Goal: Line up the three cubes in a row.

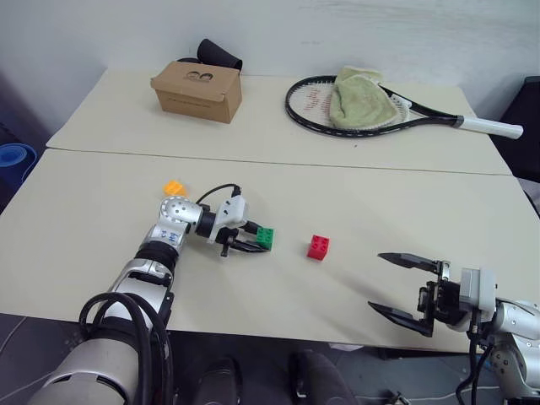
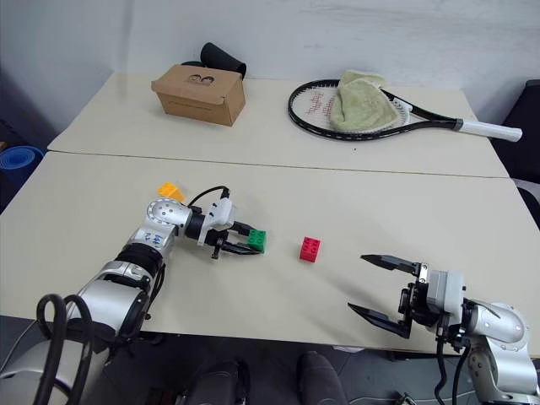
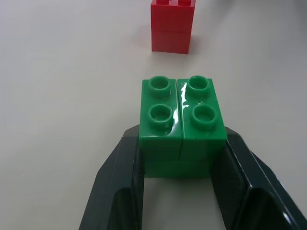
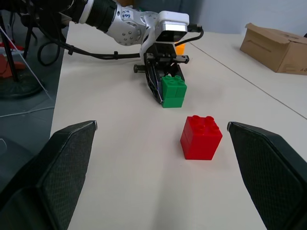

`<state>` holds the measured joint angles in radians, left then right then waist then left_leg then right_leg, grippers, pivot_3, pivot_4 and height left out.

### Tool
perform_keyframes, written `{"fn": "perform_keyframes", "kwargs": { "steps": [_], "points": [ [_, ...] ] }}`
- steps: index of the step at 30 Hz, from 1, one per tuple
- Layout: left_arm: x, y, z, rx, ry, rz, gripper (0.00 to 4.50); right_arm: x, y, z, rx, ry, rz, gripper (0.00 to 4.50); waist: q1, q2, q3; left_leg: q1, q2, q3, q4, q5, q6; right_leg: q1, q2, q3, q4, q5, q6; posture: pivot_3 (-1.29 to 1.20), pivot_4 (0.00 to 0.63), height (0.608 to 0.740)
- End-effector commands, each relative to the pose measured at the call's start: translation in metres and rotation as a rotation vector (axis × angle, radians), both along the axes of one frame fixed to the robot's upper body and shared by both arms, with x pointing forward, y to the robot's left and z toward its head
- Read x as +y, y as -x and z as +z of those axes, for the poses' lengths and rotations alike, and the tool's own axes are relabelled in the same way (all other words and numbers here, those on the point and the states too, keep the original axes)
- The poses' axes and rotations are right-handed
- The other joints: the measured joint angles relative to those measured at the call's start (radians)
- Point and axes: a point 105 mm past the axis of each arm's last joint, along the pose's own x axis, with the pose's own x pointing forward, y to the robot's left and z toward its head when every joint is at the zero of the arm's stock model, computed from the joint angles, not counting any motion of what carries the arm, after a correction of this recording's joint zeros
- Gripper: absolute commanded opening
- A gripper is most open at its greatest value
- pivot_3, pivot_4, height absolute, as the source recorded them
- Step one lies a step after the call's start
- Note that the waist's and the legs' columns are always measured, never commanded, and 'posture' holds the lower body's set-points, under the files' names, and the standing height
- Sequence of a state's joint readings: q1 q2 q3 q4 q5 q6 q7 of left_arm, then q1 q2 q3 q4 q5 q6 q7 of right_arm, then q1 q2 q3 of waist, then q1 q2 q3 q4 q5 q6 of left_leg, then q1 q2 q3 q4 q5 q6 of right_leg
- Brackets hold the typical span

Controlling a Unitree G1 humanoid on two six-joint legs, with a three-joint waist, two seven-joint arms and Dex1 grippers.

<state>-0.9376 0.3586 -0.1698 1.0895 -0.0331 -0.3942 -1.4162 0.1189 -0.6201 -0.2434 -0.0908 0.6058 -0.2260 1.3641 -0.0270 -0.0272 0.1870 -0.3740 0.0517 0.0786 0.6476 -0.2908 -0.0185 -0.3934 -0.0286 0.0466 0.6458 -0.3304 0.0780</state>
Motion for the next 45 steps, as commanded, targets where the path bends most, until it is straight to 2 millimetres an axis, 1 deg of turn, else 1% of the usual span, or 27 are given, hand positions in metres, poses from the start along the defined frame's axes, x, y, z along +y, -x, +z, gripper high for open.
{"fn": "perform_keyframes", "kwargs": {
  "steps": [1,5,10,12,13,15,18,20,21,25,27,29,30,32,34,35,37,39,41,43,45],
  "points": [
    [-0.004,0.004,-0.005,0.010,-0.001,-0.015,1.49,0.002,-0.001,0.005,-0.040,-0.006,0.017,4.50,0.000,0.000,0.000,0.000,0.000,0.000,0.000,0.000,0.000,0.000,0.000,0.000,0.000,0.000,0.000,0.00,0.150,0.740],
    [-0.009,0.003,-0.007,0.008,0.003,-0.005,1.49,0.003,-0.002,0.004,-0.042,-0.007,0.026,4.50,0.001,0.000,0.000,0.000,0.000,0.000,0.001,0.000,0.000,0.000,-0.001,0.000,0.000,0.000,0.000,0.00,0.150,0.740],
    [-0.010,0.005,-0.011,0.026,-0.012,-0.014,1.49,0.006,-0.003,0.006,-0.043,-0.007,0.031,4.50,0.001,0.000,0.000,0.000,0.000,0.000,0.001,0.000,0.001,0.000,-0.001,0.000,0.000,0.000,0.000,0.00,0.150,0.740],
    [-0.008,0.004,-0.009,0.036,0.004,0.004,2.22,0.008,-0.004,0.009,-0.045,-0.009,0.035,4.50,0.001,0.000,0.000,0.000,0.000,0.000,0.001,0.000,0.001,0.000,-0.001,0.000,0.001,0.000,0.000,0.00,0.150,0.740],
    [-0.007,0.003,-0.007,0.031,0.013,0.013,2.45,0.009,-0.004,0.010,-0.045,-0.011,0.036,4.50,0.001,0.000,0.000,0.000,0.000,0.000,0.001,0.000,0.001,0.000,-0.001,0.000,0.001,0.000,0.000,0.00,0.150,0.740],
    [-0.001,-0.001,-0.002,-0.015,0.032,0.046,3.07,0.010,-0.005,0.011,-0.044,-0.014,0.041,4.50,0.001,0.000,0.000,0.000,0.000,0.000,0.001,0.000,0.000,0.000,-0.001,0.000,0.001,0.000,0.000,0.00,0.150,0.740],
    [0.018,-0.003,0.005,-0.075,0.042,0.097,3.93,0.013,-0.007,0.013,-0.034,-0.016,0.059,4.50,-0.005,0.000,0.000,0.001,0.002,0.001,0.001,0.000,0.000,0.000,-0.003,0.002,0.002,0.000,0.000,0.00,0.150,0.740],
    [0.028,0.000,0.006,-0.083,0.046,0.115,3.93,0.014,-0.007,0.013,-0.026,-0.012,0.070,4.50,-0.008,0.000,0.000,0.002,0.004,0.003,0.001,-0.001,-0.001,0.000,-0.002,0.003,0.003,0.000,0.000,0.00,0.150,0.740],
    [0.038,0.003,0.006,-0.090,0.039,0.127,3.93,0.014,-0.008,0.014,-0.025,-0.013,0.073,4.50,-0.007,0.000,0.000,0.003,0.005,0.004,0.001,-0.001,-0.001,0.000,0.000,0.004,0.003,0.000,0.000,0.00,0.150,0.740],
    [0.093,0.028,0.004,-0.118,-0.004,0.243,3.93,0.017,-0.016,0.019,-0.035,-0.024,0.086,4.50,-0.022,0.000,0.000,0.006,0.010,0.010,0.001,-0.002,-0.003,-0.002,0.002,0.008,0.007,-0.001,-0.002,0.00,0.150,0.740],
    [0.117,0.045,0.014,-0.134,0.047,0.351,3.93,0.020,-0.020,0.023,-0.056,-0.049,0.087,4.50,-0.030,0.000,0.000,0.006,0.011,0.010,0.001,-0.002,-0.004,-0.002,0.002,0.009,0.008,-0.001,-0.003,0.00,0.150,0.740],
    [0.134,0.060,0.023,-0.142,0.111,0.465,3.93,0.023,-0.024,0.027,-0.070,-0.078,0.081,4.50,-0.033,0.000,0.000,0.007,0.012,0.011,0.000,-0.003,-0.004,-0.003,0.002,0.010,0.009,-0.002,-0.004,0.00,0.150,0.740],
    [0.142,0.068,0.021,-0.140,0.136,0.529,3.93,0.024,-0.026,0.029,-0.080,-0.097,0.074,4.50,-0.032,0.000,0.000,0.007,0.013,0.011,0.000,-0.003,-0.005,-0.003,0.001,0.009,0.009,-0.003,-0.005,0.00,0.150,0.740],
    [0.161,0.080,0.021,-0.145,0.234,0.717,3.93,0.026,-0.029,0.033,-0.076,-0.148,0.060,4.50,-0.030,0.000,0.000,0.007,0.013,0.010,0.000,-0.003,-0.005,-0.003,0.000,0.009,0.009,-0.003,-0.005,0.00,0.150,0.740],
    [0.183,0.093,0.027,-0.184,0.371,0.946,4.28,0.029,-0.030,0.034,-0.087,-0.174,0.052,4.50,-0.022,0.000,0.000,0.007,0.012,0.010,0.000,-0.004,-0.004,-0.003,-0.002,0.008,0.009,-0.003,-0.005,0.00,0.150,0.740],
    [0.195,0.103,0.023,-0.187,0.394,1.037,4.49,0.032,-0.030,0.034,-0.099,-0.179,0.055,4.50,-0.020,0.000,0.000,0.006,0.012,0.009,0.000,-0.004,-0.004,-0.003,-0.002,0.007,0.009,-0.003,-0.005,0.00,0.150,0.740],
    [0.214,0.123,0.014,-0.181,0.417,1.183,4.49,0.036,-0.031,0.035,-0.108,-0.196,0.054,4.50,-0.024,-0.002,-0.001,0.006,0.012,0.009,0.001,-0.005,-0.004,-0.002,-0.002,0.007,0.008,-0.003,-0.005,0.00,0.150,0.740],
    [0.225,0.137,0.009,-0.166,0.432,1.274,4.49,0.039,-0.033,0.037,-0.122,-0.210,0.042,4.50,-0.027,-0.002,-0.001,0.006,0.012,0.009,0.000,-0.005,-0.004,-0.002,-0.002,0.007,0.007,-0.003,-0.005,0.00,0.150,0.740],
    [0.231,0.144,0.007,-0.158,0.446,1.328,4.49,0.042,-0.035,0.038,-0.124,-0.213,0.038,4.50,-0.025,-0.003,-0.001,0.006,0.012,0.009,0.000,-0.005,-0.004,-0.002,-0.001,0.007,0.007,-0.003,-0.006,0.00,0.150,0.740],
    [0.232,0.144,0.009,-0.157,0.473,1.345,4.49,0.045,-0.036,0.037,-0.120,-0.210,0.045,4.50,-0.022,-0.003,-0.001,0.006,0.012,0.009,0.000,-0.005,-0.004,-0.002,-0.001,0.007,0.007,-0.003,-0.006,0.00,0.150,0.740],
    [0.233,0.136,0.015,-0.167,0.509,1.348,4.49,0.048,-0.037,0.038,-0.119,-0.209,0.053,4.50,-0.022,-0.004,-0.002,0.006,0.011,0.010,0.000,-0.005,-0.004,-0.002,-0.001,0.007,0.007,-0.003,-0.006,0.00,0.150,0.740]
  ]
}}
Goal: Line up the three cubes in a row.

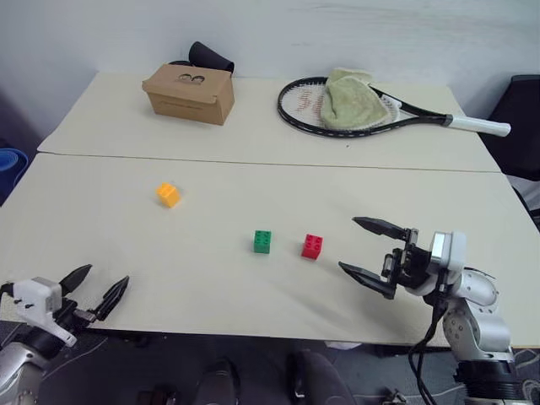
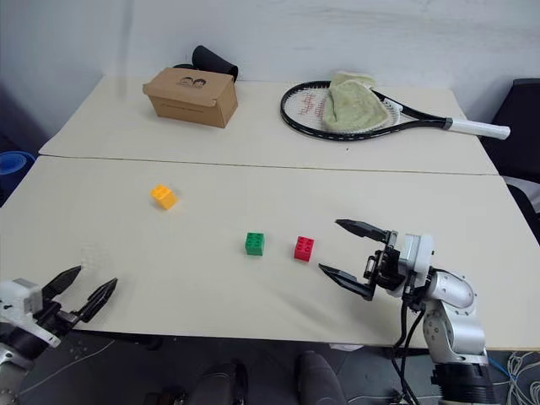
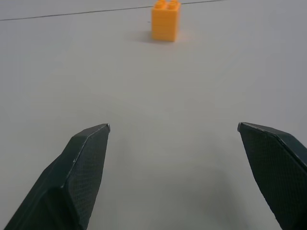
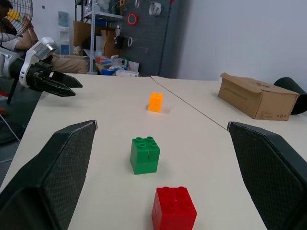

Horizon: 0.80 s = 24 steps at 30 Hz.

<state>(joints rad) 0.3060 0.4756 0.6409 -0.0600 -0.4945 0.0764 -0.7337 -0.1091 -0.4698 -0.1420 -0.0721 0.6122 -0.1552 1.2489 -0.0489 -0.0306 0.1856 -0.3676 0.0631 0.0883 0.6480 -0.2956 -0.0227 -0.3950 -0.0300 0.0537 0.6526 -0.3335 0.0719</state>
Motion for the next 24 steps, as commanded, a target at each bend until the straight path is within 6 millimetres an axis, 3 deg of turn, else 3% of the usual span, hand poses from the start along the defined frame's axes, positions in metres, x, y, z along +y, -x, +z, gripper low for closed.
{"fn": "perform_keyframes", "kwargs": {
  "steps": [1,9,12,17,20,24],
  "points": [
    [-0.005,-0.027,0.028,-0.110,0.026,-0.032,4.49,0.007,0.001,0.012,-0.049,-0.001,0.017,4.50,0.001,0.000,0.000,0.000,0.000,0.000,0.000,0.000,0.000,0.000,0.000,0.000,0.000,0.000,0.000,0.00,0.150,0.740],
    [-0.023,-0.147,0.054,-0.030,0.007,-0.104,4.49,0.012,-0.003,0.021,-0.070,0.003,0.007,4.50,0.020,-0.001,-0.001,-0.001,0.000,0.003,0.000,0.000,0.000,-0.001,0.002,-0.001,-0.001,0.001,-0.001,0.00,0.150,0.740],
    [-0.035,-0.171,0.056,0.015,-0.011,-0.164,4.49,0.012,-0.003,0.023,-0.079,0.001,-0.016,4.50,0.012,-0.001,-0.001,-0.002,0.001,0.007,0.000,-0.001,0.000,-0.003,0.004,-0.001,-0.001,0.001,0.000,0.00,0.150,0.740],
    [-0.044,-0.191,0.049,0.095,-0.060,-0.199,4.49,0.012,0.002,0.024,-0.084,-0.003,-0.051,4.50,0.010,-0.001,-0.001,-0.005,0.002,0.012,0.000,0.000,-0.005,-0.008,0.005,-0.003,0.000,0.001,0.001,0.00,0.150,0.740],
    [-0.047,-0.195,0.050,0.103,-0.081,-0.218,3.97,0.011,0.004,0.023,-0.082,-0.006,-0.070,4.50,0.016,-0.002,0.000,-0.006,0.002,0.014,0.002,0.000,-0.005,-0.012,0.005,-0.001,0.000,0.001,0.001,0.00,0.150,0.740],
    [-0.046,-0.192,0.050,0.129,-0.096,-0.269,2.75,0.009,0.007,0.021,-0.084,-0.006,-0.101,4.50,0.016,-0.002,0.000,-0.006,0.002,0.017,0.003,0.000,-0.004,-0.014,0.005,0.002,0.005,0.001,0.001,0.00,0.150,0.740]
  ]
}}
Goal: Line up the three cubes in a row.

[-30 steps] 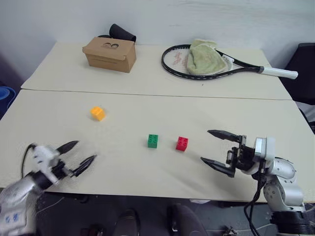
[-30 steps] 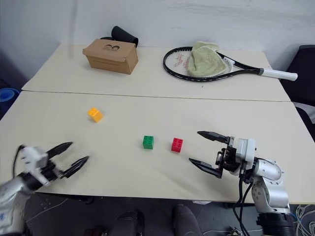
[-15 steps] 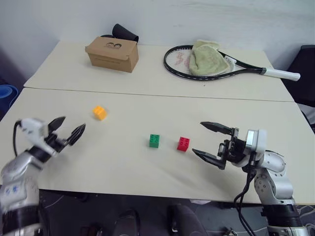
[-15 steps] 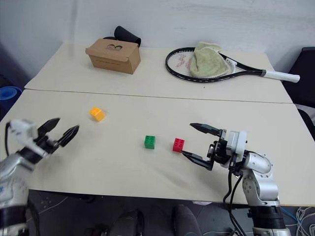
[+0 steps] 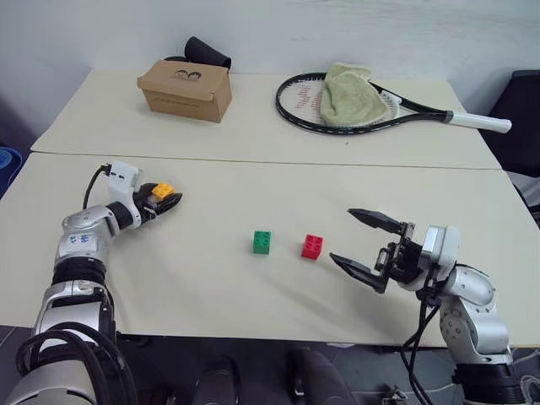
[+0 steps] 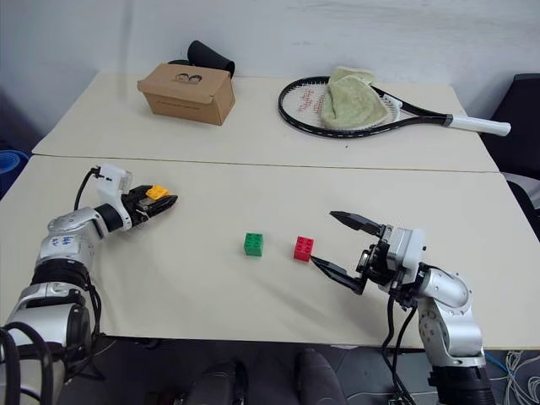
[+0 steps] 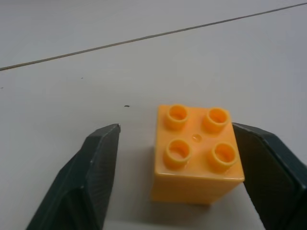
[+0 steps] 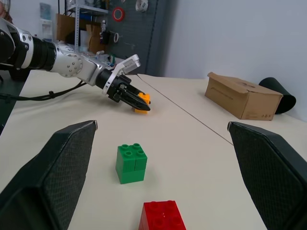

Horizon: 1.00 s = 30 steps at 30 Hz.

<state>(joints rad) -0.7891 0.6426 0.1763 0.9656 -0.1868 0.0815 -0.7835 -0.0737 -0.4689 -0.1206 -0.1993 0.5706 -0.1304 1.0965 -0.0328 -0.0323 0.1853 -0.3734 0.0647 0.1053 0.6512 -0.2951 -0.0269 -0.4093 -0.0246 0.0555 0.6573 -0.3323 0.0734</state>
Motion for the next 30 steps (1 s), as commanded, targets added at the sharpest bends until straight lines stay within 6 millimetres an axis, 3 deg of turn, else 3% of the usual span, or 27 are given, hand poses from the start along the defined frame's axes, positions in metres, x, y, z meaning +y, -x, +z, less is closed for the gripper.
{"fn": "perform_keyframes", "kwargs": {
  "steps": [1,4,9,13,16,23,30],
  "points": [
    [0.006,0.004,0.015,-0.027,-0.046,-0.052,2.39,-0.002,0.007,0.010,-0.057,-0.002,-0.024,4.50,-0.001,0.000,0.000,0.000,0.000,0.000,0.000,0.000,0.000,0.000,0.000,0.000,0.001,0.000,0.000,0.00,0.150,0.740],
    [0.005,0.010,0.015,-0.012,-0.079,-0.115,1.50,-0.004,0.008,0.009,-0.056,0.001,-0.033,4.50,-0.001,0.000,0.000,0.001,0.000,0.000,0.000,0.000,0.001,0.000,0.001,0.001,0.002,0.000,0.000,0.00,0.150,0.740],
    [-0.027,0.022,0.024,-0.047,-0.093,-0.385,1.51,-0.008,0.010,0.008,-0.049,0.014,-0.036,4.50,0.003,0.000,0.000,0.001,0.000,0.001,0.000,0.000,0.000,0.000,0.001,0.001,0.002,0.000,0.000,0.00,0.150,0.740],
    [-0.071,0.059,0.013,-0.039,-0.262,-0.874,1.51,-0.015,0.015,0.004,-0.027,0.055,-0.011,4.50,0.006,0.000,0.000,0.001,0.000,0.007,0.001,0.001,0.000,0.000,0.000,0.000,0.001,0.000,0.000,0.00,0.150,0.740],
    [-0.088,0.072,0.004,-0.040,-0.349,-1.082,1.51,-0.021,0.016,0.003,-0.016,0.087,0.003,4.50,0.005,0.000,0.000,0.001,0.000,0.011,0.001,0.000,0.000,0.000,0.000,0.002,0.001,0.000,0.000,0.00,0.150,0.740],
    [-0.092,0.070,-0.013,-0.005,-0.458,-1.169,1.51,-0.027,0.018,0.002,-0.009,0.108,0.003,4.50,-0.004,0.000,0.000,0.002,0.000,0.008,0.001,-0.002,0.004,0.000,0.003,0.006,0.002,0.001,0.001,0.00,0.150,0.740],
    [-0.087,0.066,-0.015,0.025,-0.461,-1.148,1.51,-0.034,0.023,0.001,0.000,0.114,-0.037,4.50,0.000,0.000,0.000,0.002,0.000,0.005,0.003,-0.003,0.006,0.000,0.003,0.006,0.001,0.001,0.002,0.00,0.150,0.740]
  ]
}}
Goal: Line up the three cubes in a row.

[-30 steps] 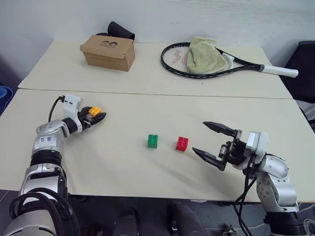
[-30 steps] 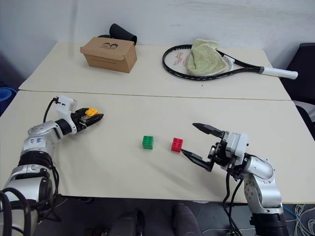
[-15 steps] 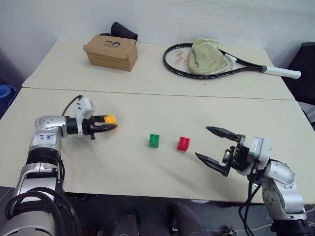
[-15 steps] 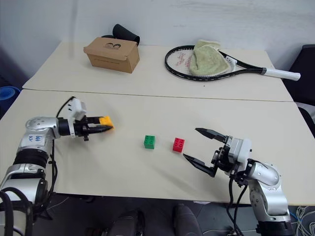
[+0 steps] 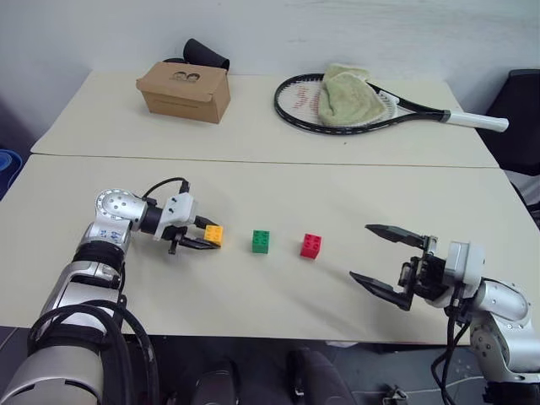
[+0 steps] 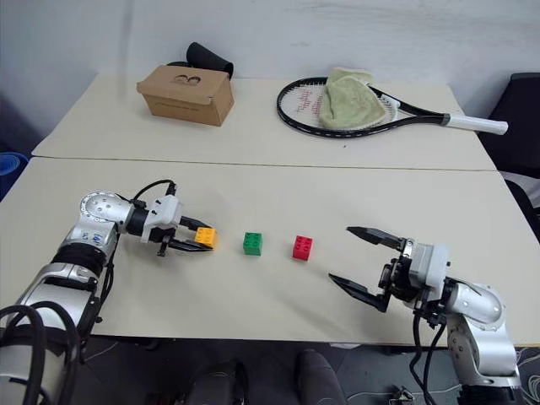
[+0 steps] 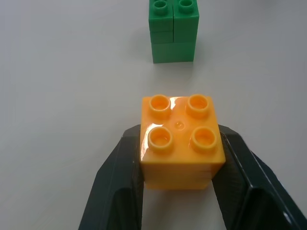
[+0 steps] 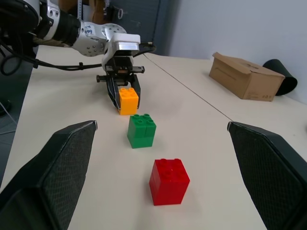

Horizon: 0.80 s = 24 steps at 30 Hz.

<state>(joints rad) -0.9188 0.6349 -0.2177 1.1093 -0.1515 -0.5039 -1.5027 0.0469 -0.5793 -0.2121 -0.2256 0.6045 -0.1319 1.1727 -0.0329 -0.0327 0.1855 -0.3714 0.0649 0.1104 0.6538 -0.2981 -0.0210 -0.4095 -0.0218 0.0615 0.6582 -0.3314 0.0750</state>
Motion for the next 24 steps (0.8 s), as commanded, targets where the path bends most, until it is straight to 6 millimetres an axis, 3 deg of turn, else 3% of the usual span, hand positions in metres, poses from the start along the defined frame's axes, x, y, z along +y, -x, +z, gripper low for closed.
{"fn": "perform_keyframes", "kwargs": {
  "steps": [1,12,15,21,24],
  "points": [
    [0.002,0.011,-0.004,0.062,-0.057,-0.096,1.51,-0.004,0.005,0.010,-0.042,0.003,-0.016,4.50,0.000,0.000,0.000,0.000,0.000,0.000,0.000,0.000,0.000,0.000,0.000,0.000,0.000,0.000,0.000,0.00,0.150,0.740],
    [-0.001,0.012,-0.009,0.119,-0.078,-0.102,1.51,-0.009,0.009,0.007,-0.042,0.010,-0.031,4.50,0.003,0.000,0.000,0.000,0.000,0.000,0.001,0.000,0.000,0.000,0.000,0.000,0.001,0.000,0.000,0.00,0.150,0.740],
    [0.005,0.011,-0.008,0.153,-0.074,-0.058,2.51,-0.010,0.008,0.003,-0.040,0.009,-0.030,4.50,0.002,0.000,0.000,0.000,0.000,0.000,0.001,0.000,0.001,0.000,0.000,0.000,0.001,0.000,0.000,0.00,0.150,0.740],
    [0.027,0.009,0.007,0.053,-0.032,0.009,4.33,-0.010,0.008,-0.001,-0.038,0.003,-0.010,4.50,0.000,0.000,0.000,-0.001,0.001,0.000,0.003,-0.001,0.000,0.000,0.009,0.001,0.001,0.000,0.000,0.00,0.150,0.740],
    [0.056,0.018,0.010,0.041,-0.056,0.074,4.33,-0.012,0.009,-0.003,-0.021,0.020,0.014,4.50,-0.007,0.000,0.000,0.000,0.003,0.000,0.003,-0.001,-0.001,0.000,0.009,0.002,0.001,0.000,0.000,0.00,0.150,0.740]
  ]
}}
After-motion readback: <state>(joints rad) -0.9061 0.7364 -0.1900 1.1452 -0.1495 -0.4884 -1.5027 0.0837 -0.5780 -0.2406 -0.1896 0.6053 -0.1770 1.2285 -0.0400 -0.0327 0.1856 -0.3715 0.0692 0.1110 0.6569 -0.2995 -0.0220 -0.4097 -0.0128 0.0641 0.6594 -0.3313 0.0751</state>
